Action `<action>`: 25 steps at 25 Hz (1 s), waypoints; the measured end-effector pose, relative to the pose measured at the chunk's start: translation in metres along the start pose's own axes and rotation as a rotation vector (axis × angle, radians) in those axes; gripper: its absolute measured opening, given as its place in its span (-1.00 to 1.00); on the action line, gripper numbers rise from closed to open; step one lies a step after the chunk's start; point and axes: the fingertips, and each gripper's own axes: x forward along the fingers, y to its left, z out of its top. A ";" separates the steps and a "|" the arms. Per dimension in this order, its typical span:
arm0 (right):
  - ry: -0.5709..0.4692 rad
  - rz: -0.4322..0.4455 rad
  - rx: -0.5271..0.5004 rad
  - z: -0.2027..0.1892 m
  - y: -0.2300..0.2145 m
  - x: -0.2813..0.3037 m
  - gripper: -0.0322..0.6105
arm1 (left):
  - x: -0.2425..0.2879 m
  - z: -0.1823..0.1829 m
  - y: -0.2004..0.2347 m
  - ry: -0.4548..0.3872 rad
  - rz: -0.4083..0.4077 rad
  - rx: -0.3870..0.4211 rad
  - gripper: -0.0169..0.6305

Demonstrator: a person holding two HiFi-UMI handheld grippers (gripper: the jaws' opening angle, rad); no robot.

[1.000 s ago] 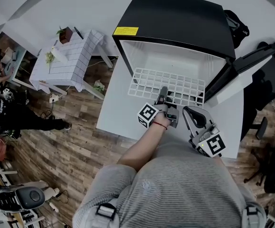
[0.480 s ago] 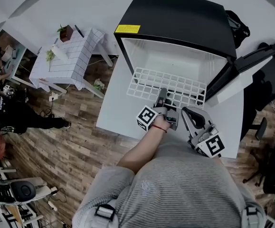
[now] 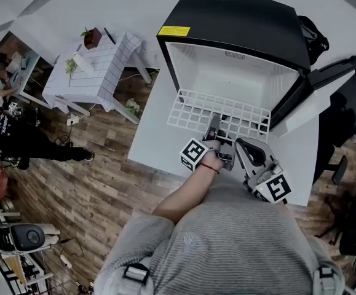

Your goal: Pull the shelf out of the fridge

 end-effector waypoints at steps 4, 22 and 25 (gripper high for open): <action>-0.001 -0.002 -0.004 0.001 0.001 -0.001 -0.86 | -0.001 0.000 0.000 -0.001 -0.005 -0.010 -0.85; -0.004 -0.004 -0.013 0.002 0.002 0.000 -0.86 | 0.005 0.002 -0.008 0.005 -0.025 -0.013 -0.85; -0.004 0.001 -0.018 0.002 0.003 -0.001 -0.86 | 0.004 0.002 -0.009 0.005 -0.024 -0.016 -0.85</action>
